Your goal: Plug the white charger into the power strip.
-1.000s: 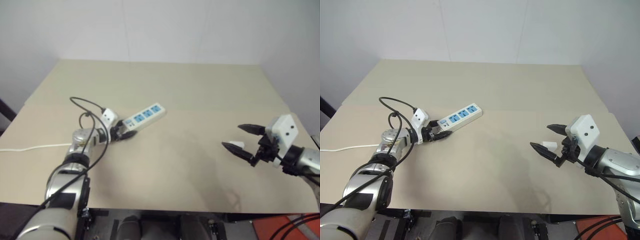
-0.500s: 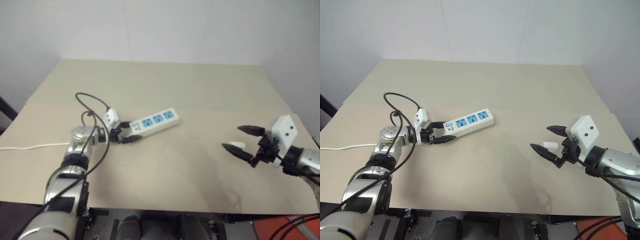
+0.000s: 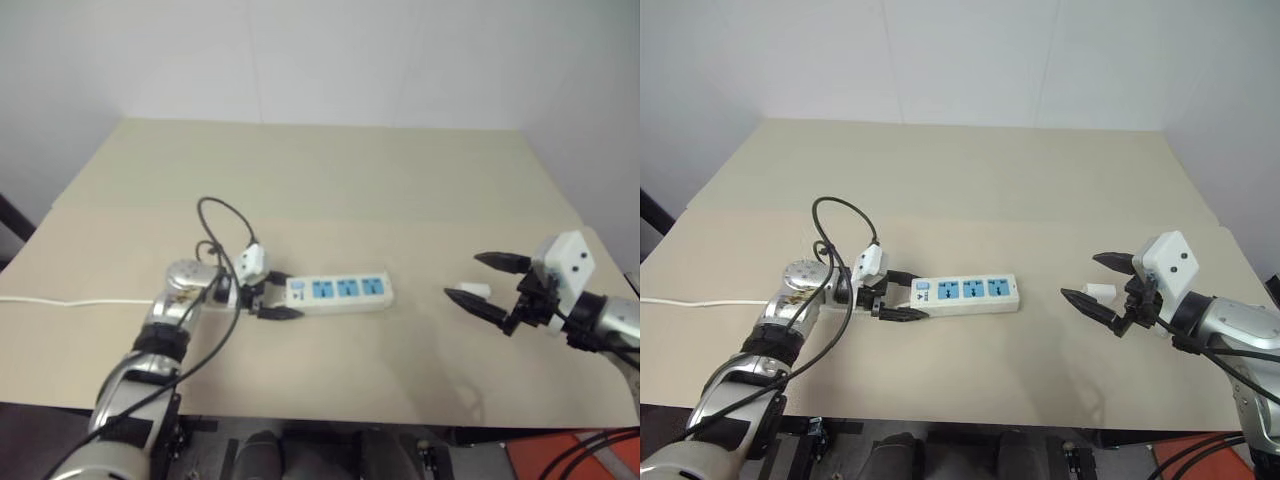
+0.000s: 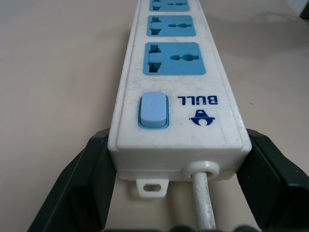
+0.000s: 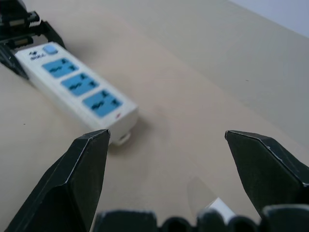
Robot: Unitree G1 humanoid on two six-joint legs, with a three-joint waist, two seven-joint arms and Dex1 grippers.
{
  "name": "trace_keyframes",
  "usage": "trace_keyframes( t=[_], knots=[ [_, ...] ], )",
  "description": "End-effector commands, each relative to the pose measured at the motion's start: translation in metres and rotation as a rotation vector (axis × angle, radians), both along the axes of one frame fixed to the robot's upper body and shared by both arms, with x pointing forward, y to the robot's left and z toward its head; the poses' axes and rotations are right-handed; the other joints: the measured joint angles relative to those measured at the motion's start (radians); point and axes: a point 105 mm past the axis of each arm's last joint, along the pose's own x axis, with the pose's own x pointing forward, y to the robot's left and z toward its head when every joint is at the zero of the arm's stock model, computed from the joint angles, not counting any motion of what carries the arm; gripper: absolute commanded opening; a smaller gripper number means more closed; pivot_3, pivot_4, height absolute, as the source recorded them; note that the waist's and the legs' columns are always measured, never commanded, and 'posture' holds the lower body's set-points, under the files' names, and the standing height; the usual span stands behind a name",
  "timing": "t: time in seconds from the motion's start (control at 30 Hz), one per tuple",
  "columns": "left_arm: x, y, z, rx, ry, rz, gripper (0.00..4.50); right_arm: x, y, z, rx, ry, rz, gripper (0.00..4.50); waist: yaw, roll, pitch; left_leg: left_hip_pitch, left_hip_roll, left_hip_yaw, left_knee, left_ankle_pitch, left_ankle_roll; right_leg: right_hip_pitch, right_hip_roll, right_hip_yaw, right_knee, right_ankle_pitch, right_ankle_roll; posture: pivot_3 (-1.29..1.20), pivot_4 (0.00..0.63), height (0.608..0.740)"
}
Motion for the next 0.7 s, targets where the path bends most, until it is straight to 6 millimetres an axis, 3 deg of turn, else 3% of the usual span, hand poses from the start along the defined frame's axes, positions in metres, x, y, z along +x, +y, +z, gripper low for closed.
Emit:
trace_keyframes(
  t=[0.03,0.53,0.7],
  knots=[
    [-0.001,-0.012,0.008,0.0,-0.066,-0.063,3.27,-0.002,0.0,0.013,-0.008,-0.072,-0.001,4.5,0.0,0.0,0.0,0.0,0.0,0.0,0.0,0.0,0.0,0.0,0.0,0.0,0.0,0.0,0.0,0.0,0.15,0.74],
    [0.001,-0.023,-0.006,0.024,-0.09,-0.064,3.27,-0.003,-0.007,0.01,-0.023,-0.049,-0.009,4.5,0.001,0.001,0.0,0.002,0.0,0.0,0.0,0.0,0.0,0.002,0.0,0.0,0.0,0.0,0.0,0.0,0.15,0.74],
    [-0.001,-0.024,-0.008,0.024,-0.048,-0.08,3.27,0.009,-0.024,0.009,-0.126,0.006,0.026,4.5,0.0,0.001,-0.001,0.002,-0.001,0.0,0.0,0.0,0.0,0.003,-0.001,0.0,0.0,0.0,0.0,0.0,0.15,0.74]
  ],
)
